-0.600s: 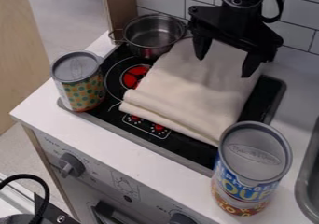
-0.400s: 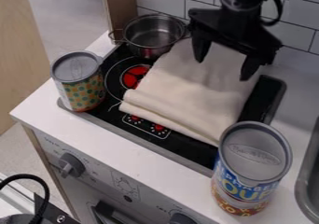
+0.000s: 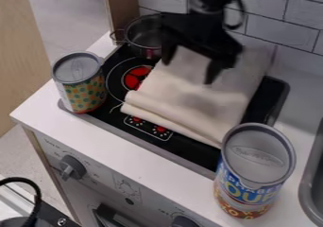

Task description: Moved the can to the near silver pot

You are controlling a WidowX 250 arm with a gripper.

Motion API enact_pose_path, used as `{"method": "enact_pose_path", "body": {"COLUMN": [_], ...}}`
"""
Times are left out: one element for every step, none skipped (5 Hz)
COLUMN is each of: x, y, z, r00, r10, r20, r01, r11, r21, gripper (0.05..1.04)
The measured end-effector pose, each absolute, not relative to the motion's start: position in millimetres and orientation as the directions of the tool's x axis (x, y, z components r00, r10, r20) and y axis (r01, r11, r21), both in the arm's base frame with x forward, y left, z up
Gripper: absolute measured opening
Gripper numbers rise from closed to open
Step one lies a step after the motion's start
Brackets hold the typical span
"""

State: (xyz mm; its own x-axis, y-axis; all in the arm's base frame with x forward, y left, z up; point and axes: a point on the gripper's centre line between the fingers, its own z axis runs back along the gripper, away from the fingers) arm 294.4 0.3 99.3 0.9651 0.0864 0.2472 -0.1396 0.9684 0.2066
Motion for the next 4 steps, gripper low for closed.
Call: {"method": "enact_pose_path", "body": {"x": [280.5, 259.8, 235.2, 207.6], "y": [30.2, 58.2, 80.6, 95.0], "z": [113.6, 117.3, 129.8, 126.5], "r00": [0.952, 0.960, 0.976, 0.981], "r10": [0.129, 0.101, 0.056, 0.076], "r20": [0.278, 0.262, 0.210, 0.180], "r01": [-0.192, -0.162, -0.090, -0.103], "r11": [0.957, 0.962, 0.984, 0.984], "r21": [0.216, 0.221, 0.155, 0.148], "gripper": [0.999, 0.999, 0.999, 0.999]}}
